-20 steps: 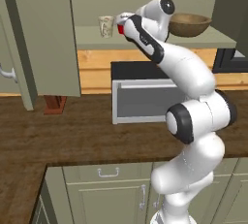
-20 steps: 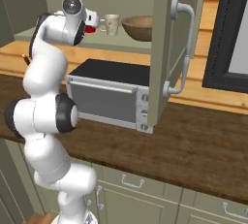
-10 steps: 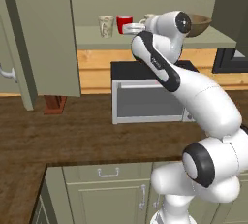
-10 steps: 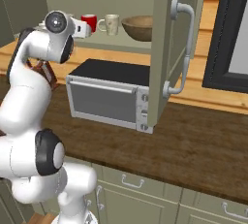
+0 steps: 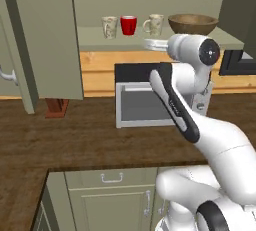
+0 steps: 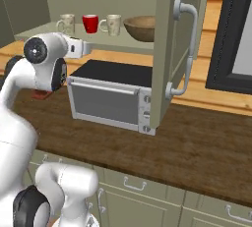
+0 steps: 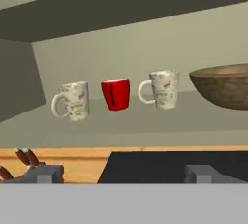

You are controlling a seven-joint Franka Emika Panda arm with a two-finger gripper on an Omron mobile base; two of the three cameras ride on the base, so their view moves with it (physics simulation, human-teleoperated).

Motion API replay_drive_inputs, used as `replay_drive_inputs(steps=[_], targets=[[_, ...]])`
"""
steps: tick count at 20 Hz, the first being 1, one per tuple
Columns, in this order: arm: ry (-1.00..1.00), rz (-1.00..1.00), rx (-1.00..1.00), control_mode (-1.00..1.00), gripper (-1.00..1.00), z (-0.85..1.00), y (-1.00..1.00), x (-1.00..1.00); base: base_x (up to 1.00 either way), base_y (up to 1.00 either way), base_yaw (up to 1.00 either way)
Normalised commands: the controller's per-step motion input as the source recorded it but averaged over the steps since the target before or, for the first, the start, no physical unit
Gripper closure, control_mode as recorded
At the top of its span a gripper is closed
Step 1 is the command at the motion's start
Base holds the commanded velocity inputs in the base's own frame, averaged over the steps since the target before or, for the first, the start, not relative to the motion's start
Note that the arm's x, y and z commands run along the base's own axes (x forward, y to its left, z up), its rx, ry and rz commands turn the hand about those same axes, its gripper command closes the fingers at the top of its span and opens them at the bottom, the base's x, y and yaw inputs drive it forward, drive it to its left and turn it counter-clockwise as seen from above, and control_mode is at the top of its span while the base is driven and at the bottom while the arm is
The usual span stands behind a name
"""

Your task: Gather all objects into one cabinet and sort the glasses and bowls to opposite sides.

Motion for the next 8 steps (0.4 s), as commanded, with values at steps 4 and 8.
replay_drive_inputs(steps=[4, 8], targets=[[-0.08, -0.51, 0.00, -1.00, -1.00, 0.00, -0.28, -0.83, 0.00, 0.00, 0.00], [-0.06, -0.59, 0.00, -1.00, -1.00, 0.00, -0.27, -0.55, 0.00, 0.00, 0.00]])
